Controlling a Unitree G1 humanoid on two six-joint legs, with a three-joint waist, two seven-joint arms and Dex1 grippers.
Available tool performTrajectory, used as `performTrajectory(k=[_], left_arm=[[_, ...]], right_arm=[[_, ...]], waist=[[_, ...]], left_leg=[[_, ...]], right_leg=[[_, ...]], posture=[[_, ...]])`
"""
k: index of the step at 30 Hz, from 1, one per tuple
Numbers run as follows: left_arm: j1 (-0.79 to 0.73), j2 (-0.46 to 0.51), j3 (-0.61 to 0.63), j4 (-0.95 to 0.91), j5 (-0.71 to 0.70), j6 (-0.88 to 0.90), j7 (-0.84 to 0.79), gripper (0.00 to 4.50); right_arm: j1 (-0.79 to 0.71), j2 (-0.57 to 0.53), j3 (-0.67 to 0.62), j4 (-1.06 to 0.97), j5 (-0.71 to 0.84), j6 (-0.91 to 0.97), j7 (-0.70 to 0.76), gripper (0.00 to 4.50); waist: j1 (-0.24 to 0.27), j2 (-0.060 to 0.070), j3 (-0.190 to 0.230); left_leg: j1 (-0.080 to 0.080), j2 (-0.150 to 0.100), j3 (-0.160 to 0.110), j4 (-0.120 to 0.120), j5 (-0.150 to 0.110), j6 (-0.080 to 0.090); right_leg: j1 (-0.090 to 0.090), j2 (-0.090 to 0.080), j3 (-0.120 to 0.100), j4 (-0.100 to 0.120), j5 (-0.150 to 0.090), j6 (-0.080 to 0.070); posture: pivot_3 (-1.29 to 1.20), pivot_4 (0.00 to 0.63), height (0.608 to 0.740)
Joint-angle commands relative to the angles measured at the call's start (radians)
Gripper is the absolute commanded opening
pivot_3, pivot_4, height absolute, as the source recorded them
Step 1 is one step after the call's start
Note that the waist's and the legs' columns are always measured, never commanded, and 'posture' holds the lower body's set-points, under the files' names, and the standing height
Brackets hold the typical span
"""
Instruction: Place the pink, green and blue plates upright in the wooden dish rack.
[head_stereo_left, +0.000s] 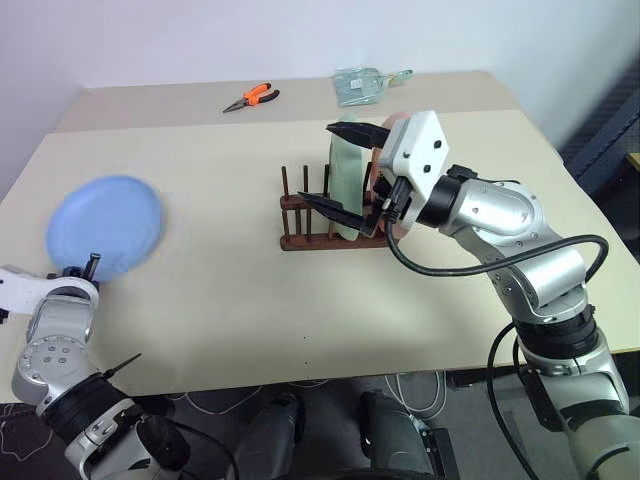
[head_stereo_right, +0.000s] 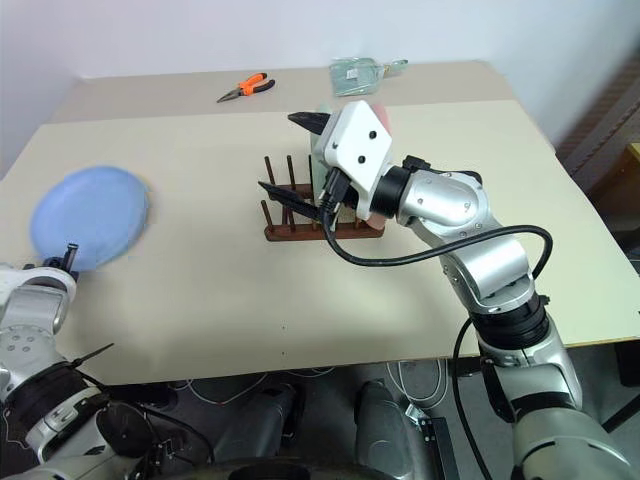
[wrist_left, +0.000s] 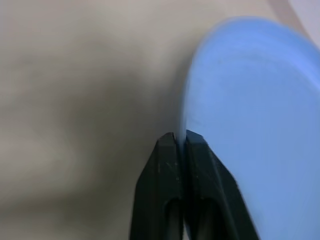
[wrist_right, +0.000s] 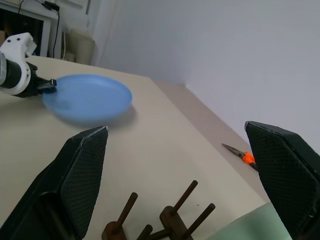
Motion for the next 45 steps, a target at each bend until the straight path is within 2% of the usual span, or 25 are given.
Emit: performTrajectory(k=[1,8,11,15,18,20,25,28,31,32,34,37,40,42,44,45], left_arm=[[-0.034,0.066,-0.205,-0.169,0.055,-0.085,-0.2,0.02],[-0.169,0.049,-0.519,-0.336,0.16,-0.113,-0.265,0.02],[-0.193,0.018,-0.577,-0.379,0.166,-0.12,-0.269,0.02],[-0.205,-0.008,-0.615,-0.418,0.162,-0.124,-0.282,0.02],[-0.191,-0.01,-0.608,-0.441,0.14,-0.116,-0.303,0.0],[-0.182,-0.009,-0.6,-0.449,0.128,-0.111,-0.315,0.0],[-0.169,0.006,-0.573,-0.445,0.122,-0.119,-0.334,0.0],[-0.165,0.004,-0.546,-0.441,0.101,-0.129,-0.341,0.0],[-0.169,-0.008,-0.503,-0.438,0.057,-0.143,-0.333,0.95],[-0.175,-0.014,-0.483,-0.437,0.035,-0.15,-0.327,1.53],[-0.213,-0.021,-0.402,-0.416,-0.014,-0.201,-0.286,2.39],[-0.245,0.011,-0.291,-0.368,-0.019,-0.29,-0.245,2.39],[-0.169,0.132,-0.273,-0.304,0.152,-0.346,-0.277,2.39],[-0.109,0.172,-0.254,-0.265,0.204,-0.386,-0.296,2.39],[-0.017,0.206,-0.275,-0.234,0.28,-0.418,-0.34,2.39],[0.08,0.246,-0.361,-0.229,0.378,-0.443,-0.403,2.39]], right_arm=[[-0.034,0.006,0.002,-0.044,-0.056,-0.044,0.016,4.5],[-0.115,0.037,0.243,0.095,-0.406,-0.31,0.064,4.5],[-0.176,0.079,0.309,0.21,-0.571,-0.403,0.015,4.5],[-0.232,0.16,0.347,0.344,-0.714,-0.461,-0.046,4.5],[-0.241,0.194,0.36,0.418,-0.794,-0.487,-0.079,3.61],[-0.24,0.21,0.35,0.433,-0.808,-0.496,-0.077,2.67],[-0.237,0.24,0.341,0.442,-0.833,-0.498,-0.062,0.01],[-0.237,0.249,0.339,0.449,-0.859,-0.504,-0.071,0.01],[-0.236,0.257,0.333,0.459,-0.873,-0.513,-0.074,0.0],[-0.236,0.26,0.33,0.461,-0.875,-0.516,-0.075,0.0],[-0.237,0.266,0.32,0.469,-0.872,-0.525,-0.082,0.0],[-0.236,0.272,0.298,0.475,-0.85,-0.551,-0.089,0.0],[-0.215,0.296,0.24,0.457,-0.747,-0.581,-0.076,0.0],[-0.198,0.315,0.196,0.428,-0.666,-0.594,-0.061,0.0],[-0.179,0.354,0.139,0.373,-0.545,-0.567,-0.043,0.0],[-0.166,0.397,0.084,0.317,-0.411,-0.5,-0.032,0.0]], waist=[[0.003,-0.003,0.001],[-0.01,-0.004,0.001],[-0.031,-0.003,0.001],[-0.032,-0.003,0.001],[-0.025,-0.003,0.001],[-0.022,-0.003,0.001],[-0.027,-0.003,0.001],[-0.026,-0.003,0.001],[-0.026,-0.003,0.001],[-0.026,-0.003,0.001],[-0.026,-0.003,0.001],[-0.028,-0.004,0.001],[-0.031,-0.003,0.001],[-0.029,-0.003,0.001],[-0.028,-0.003,0.001],[-0.028,-0.003,0.001]], left_leg=[[0.0,0.0,0.0,0.0,0.0,0.0],[-0.001,0.0,0.001,0.0,0.001,-0.001],[0.001,0.0,0.001,-0.002,0.002,-0.003],[0.001,0.001,0.001,-0.003,0.006,-0.01],[0.001,0.001,0.0,-0.003,0.006,-0.01],[0.0,0.001,0.0,-0.003,0.006,-0.01],[0.0,0.001,0.0,-0.003,0.006,-0.01],[0.0,0.001,-0.001,-0.003,0.006,-0.01],[0.0,0.001,0.0,-0.003,0.006,-0.01],[0.0,0.001,0.0,-0.003,0.006,-0.01],[0.0,0.001,0.0,-0.003,0.006,-0.01],[0.0,0.001,-0.001,-0.003,0.006,-0.011],[0.001,0.002,0.0,-0.004,0.007,-0.011],[0.001,0.002,0.0,-0.005,0.007,-0.012],[0.001,0.002,0.0,-0.005,0.007,-0.011],[0.001,0.002,0.0,-0.005,0.007,-0.011]], right_leg=[[0.0,0.0,0.0,0.0,0.0,0.0],[0.0,0.0,0.0,-0.001,0.0,0.0],[0.0,0.0,0.0,0.0,0.0,0.0],[-0.002,0.002,0.001,0.002,0.001,-0.002],[-0.002,0.003,0.001,0.002,0.002,-0.002],[-0.002,0.002,0.001,0.001,0.002,-0.002],[-0.002,0.002,0.001,0.001,0.002,-0.002],[-0.003,0.003,0.001,0.002,0.002,-0.002],[-0.002,0.003,0.001,0.002,0.002,-0.002],[-0.002,0.003,0.001,0.002,0.002,-0.002],[-0.002,0.003,0.001,0.002,0.002,-0.002],[-0.003,0.003,0.001,0.002,0.002,-0.003],[-0.003,0.003,0.001,0.002,0.002,-0.003],[-0.003,0.004,0.001,0.002,0.002,-0.003],[-0.003,0.004,0.001,0.001,0.002,-0.003],[-0.003,0.004,0.001,0.001,0.002,-0.003]], posture=[[0.0,0.15,0.739],[0.0,0.15,0.739],[0.0,0.15,0.739],[0.0,0.15,0.739],[0.0,0.15,0.739],[0.0,0.15,0.739],[0.0,0.15,0.739],[0.0,0.15,0.739],[0.0,0.15,0.739],[0.0,0.15,0.739],[0.0,0.15,0.739],[0.0,0.15,0.739],[0.0,0.15,0.739],[0.0,0.15,0.739],[0.0,0.15,0.739],[0.0,0.15,0.739]])
